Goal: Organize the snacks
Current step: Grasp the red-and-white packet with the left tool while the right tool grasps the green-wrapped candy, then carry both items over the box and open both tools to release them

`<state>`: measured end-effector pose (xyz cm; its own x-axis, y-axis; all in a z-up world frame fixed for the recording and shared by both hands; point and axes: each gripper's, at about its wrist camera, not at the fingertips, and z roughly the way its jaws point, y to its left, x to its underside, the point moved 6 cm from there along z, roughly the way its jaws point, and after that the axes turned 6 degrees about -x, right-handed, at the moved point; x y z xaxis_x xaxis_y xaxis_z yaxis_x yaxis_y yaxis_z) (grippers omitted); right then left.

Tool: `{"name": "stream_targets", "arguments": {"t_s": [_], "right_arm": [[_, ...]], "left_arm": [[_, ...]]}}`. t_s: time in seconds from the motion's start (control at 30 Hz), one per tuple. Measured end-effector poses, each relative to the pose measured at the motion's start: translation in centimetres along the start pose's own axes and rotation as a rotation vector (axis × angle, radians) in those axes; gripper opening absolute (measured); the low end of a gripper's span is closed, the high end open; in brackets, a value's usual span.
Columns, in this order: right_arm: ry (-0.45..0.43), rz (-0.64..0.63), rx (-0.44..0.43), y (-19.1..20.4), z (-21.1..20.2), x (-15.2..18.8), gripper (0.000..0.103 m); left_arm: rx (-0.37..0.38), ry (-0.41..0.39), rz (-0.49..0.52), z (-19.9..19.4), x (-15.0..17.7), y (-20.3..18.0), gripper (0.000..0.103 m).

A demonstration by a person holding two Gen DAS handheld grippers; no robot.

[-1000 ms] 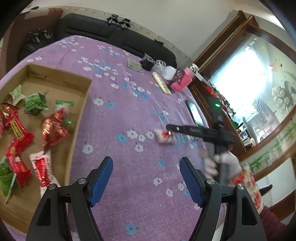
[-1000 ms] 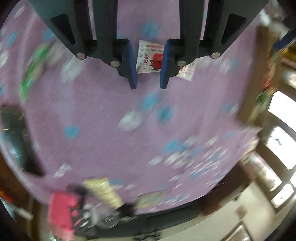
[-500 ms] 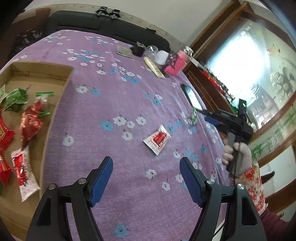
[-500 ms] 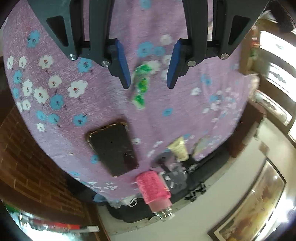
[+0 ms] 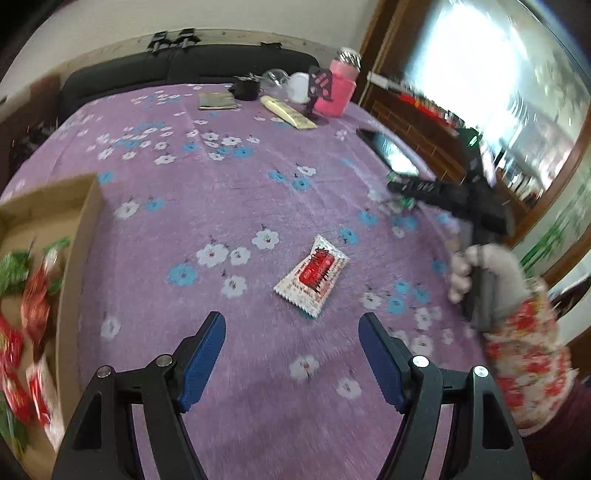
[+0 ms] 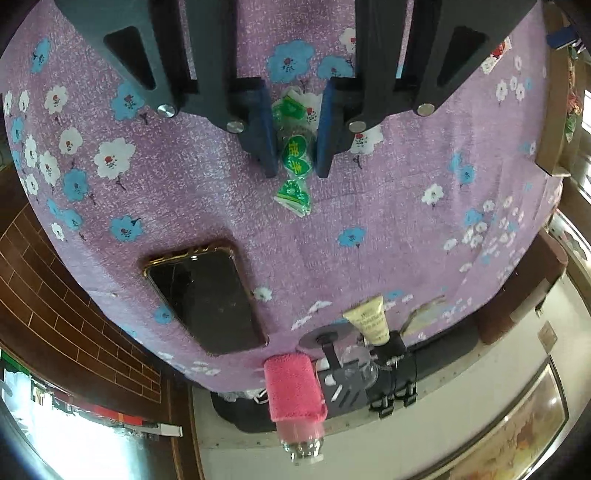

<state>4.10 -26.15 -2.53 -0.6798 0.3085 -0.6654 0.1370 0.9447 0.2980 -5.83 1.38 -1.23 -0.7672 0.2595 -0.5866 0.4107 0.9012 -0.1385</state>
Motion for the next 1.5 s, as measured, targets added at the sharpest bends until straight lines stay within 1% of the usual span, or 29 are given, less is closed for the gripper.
{"name": "stream_targets", "arguments": {"t_s": [0.1,0.2,0.27,0.33,0.4,0.47,0.5,0.53,0.63,0.73,0.93,1.03,1.2,1.33,1.43,1.5], "right_arm": [[-0.022,0.006,-0.029,0.0,-0.8,0.0,0.02],[-0.028,0.012,-0.043,0.1,-1.0,0.0,0.02],[-0.032,0.022,-0.055,0.1,-1.2,-0.1,0.02],[-0.036,0.031,-0.072,0.1,-1.4,-0.1,0.02],[-0.037,0.037,-0.083,0.2,-1.5,-0.1,0.02],[-0.038,0.037,-0.092,0.3,-1.5,-0.2,0.02],[-0.039,0.036,-0.095,0.4,-1.5,-0.2,0.02],[-0.041,0.036,-0.099,0.5,-1.6,-0.2,0.02],[-0.05,0.033,-0.102,0.6,-1.8,-0.2,0.02],[-0.06,0.029,-0.108,0.9,-2.0,-0.2,0.02],[-0.065,0.006,-0.124,1.7,-2.1,0.0,0.02],[-0.073,-0.007,-0.13,2.1,-2.2,0.2,0.02],[-0.093,-0.054,-0.114,3.4,-2.6,0.4,0.02],[-0.075,-0.082,-0.071,4.1,-2.3,0.8,0.02],[-0.064,-0.068,-0.104,5.0,-3.2,1.1,0.02],[-0.053,-0.075,-0.143,6.5,-3.9,1.5,0.02]], "left_arm": [[-0.025,0.002,0.074,1.9,-0.8,-1.1,0.078],[-0.026,-0.003,0.161,4.1,-1.6,-2.3,0.077],[-0.038,0.018,0.205,5.7,-2.1,-2.7,0.077],[-0.032,0.014,0.238,6.3,-2.6,-3.0,0.077],[-0.024,0.025,0.271,6.5,-2.9,-3.6,0.068],[-0.037,0.031,0.295,6.5,-3.1,-4.1,0.042],[-0.033,0.035,0.299,6.5,-3.2,-4.4,0.035],[-0.03,0.04,0.299,6.4,-3.1,-4.6,0.031],[-0.039,0.038,0.282,6.3,-3.0,-4.7,0.031],[-0.029,0.009,0.233,5.2,-3.3,-4.2,0.031],[0.0,-0.082,0.143,0.5,-3.9,-2.9,0.032],[0.012,-0.114,0.094,-1.7,-3.7,-1.7,0.032],[0.009,-0.163,-0.002,-4.9,-2.9,1.7,0.032],[-0.027,-0.192,-0.078,-6.9,-1.8,5.3,0.032],[-0.074,-0.215,-0.138,-8.3,-0.8,8.5,0.032],[-0.1,-0.228,-0.185,-9.2,-0.1,10.8,0.032]]}}
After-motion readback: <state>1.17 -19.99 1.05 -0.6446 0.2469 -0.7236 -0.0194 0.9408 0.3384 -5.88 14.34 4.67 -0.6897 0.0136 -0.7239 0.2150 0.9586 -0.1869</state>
